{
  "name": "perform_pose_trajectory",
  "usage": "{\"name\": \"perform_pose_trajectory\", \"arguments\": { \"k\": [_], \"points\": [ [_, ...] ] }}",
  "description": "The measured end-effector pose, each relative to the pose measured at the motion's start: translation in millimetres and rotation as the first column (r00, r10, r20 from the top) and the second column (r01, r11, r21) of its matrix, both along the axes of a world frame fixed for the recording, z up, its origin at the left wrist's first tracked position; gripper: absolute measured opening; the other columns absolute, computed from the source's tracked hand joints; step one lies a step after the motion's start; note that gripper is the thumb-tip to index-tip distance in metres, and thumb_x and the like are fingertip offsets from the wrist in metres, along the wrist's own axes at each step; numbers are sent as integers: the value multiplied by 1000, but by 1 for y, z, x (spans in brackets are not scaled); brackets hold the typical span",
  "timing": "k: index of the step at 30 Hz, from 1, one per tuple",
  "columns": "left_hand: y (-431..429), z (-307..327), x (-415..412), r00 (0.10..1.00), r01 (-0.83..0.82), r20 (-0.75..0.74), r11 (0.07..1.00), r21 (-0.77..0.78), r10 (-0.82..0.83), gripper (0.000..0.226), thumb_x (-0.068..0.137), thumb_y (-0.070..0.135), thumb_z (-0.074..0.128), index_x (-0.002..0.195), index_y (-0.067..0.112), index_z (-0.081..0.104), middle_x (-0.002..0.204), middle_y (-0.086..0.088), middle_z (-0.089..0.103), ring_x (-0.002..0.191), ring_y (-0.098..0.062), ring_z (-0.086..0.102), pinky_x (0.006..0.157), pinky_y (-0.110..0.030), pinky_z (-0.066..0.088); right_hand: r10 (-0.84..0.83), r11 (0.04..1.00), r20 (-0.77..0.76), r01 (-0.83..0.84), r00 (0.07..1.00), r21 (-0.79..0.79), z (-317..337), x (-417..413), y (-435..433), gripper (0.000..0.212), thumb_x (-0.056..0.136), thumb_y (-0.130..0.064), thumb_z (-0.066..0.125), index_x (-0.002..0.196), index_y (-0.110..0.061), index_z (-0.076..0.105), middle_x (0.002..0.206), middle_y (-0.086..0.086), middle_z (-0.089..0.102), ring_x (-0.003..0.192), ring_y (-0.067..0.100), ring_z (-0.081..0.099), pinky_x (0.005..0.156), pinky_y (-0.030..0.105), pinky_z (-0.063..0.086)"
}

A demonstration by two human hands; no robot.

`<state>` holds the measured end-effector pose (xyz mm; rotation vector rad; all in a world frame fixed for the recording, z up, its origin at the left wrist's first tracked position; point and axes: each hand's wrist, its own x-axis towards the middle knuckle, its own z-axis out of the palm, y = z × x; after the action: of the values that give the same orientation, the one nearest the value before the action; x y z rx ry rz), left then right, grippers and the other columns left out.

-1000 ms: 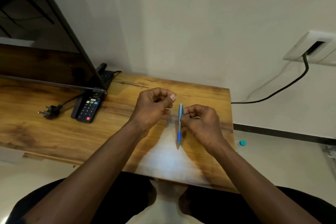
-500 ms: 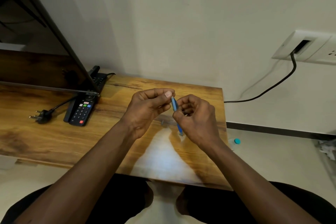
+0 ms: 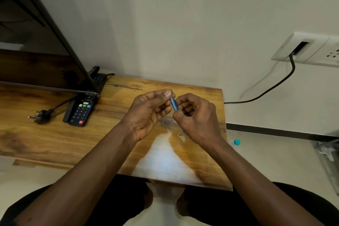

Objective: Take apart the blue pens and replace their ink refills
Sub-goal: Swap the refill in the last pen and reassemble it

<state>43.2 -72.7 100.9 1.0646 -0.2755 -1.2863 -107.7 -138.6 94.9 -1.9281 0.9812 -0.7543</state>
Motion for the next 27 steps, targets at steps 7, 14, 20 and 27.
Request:
{"name": "perform_pose_trajectory", "arguments": {
  "k": [7,14,20,27],
  "points": [
    [1,0,-1,1000,-7,-19,1000,16,7,15,90,11,73,104,5,72,90,-4,76,70,-6,70,66,-19,60,37,997,-19,-39,999,-61,0,-1,0,20,80,-13,75,99,-21,76,76,-10,68,66,7,64,59,22,56],
    [1,0,-5,999,-17,-41,1000,-25,16,16,82,12,74,97,7,73,91,-4,76,71,-7,71,68,-18,60,27,999,11,-26,1000,-34,2,-2,-1,17,82,-15,74,98,-21,76,74,-7,70,66,9,66,63,34,59],
    [0,2,0,995,17,94,1000,-3,-16,19,81,13,76,98,4,75,92,-5,78,74,-8,70,69,-20,60,22,1000,18,-22,1000,22,-1,-3,-3,20,85,-14,72,102,-24,77,82,-10,74,72,9,71,65,39,62],
    [2,5,13,975,76,205,997,30,-81,26,77,11,79,101,0,77,99,-14,77,80,-13,73,73,-25,63,2,999,15,-1,1000,-52,-1,-4,-2,25,89,-10,71,111,-18,79,90,-11,76,78,5,71,71,33,62]
  ]
}}
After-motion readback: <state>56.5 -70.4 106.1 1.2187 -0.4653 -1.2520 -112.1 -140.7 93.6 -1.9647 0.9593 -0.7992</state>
